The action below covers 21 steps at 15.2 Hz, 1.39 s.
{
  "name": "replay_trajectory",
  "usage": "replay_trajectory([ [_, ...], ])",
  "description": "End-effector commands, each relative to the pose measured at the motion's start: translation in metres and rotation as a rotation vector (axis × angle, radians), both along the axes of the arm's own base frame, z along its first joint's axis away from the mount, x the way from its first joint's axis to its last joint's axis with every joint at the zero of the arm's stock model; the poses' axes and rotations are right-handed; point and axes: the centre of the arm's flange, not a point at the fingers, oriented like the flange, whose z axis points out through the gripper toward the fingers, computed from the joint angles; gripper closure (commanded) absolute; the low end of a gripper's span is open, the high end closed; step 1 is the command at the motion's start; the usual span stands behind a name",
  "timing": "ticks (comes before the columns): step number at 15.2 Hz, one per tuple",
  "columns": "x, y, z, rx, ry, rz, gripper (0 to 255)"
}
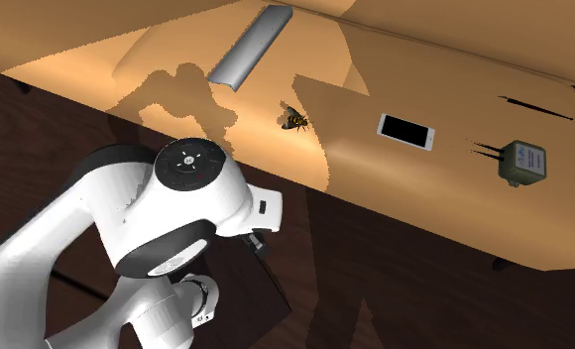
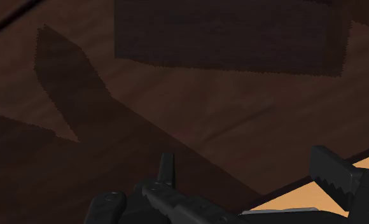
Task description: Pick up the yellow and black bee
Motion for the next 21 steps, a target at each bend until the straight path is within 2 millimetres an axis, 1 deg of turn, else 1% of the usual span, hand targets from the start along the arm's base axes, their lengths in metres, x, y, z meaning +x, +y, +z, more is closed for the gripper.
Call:
replay_trajectory([
  [1,0.0,0.0,0.0,0.0,0.0,0.0,0],
  [11,0.099,0.054,-0.013,0.13,-0.06,0.028,0],
  [21,0.196,0.112,-0.013,0.26,-0.121,0.057,0],
])
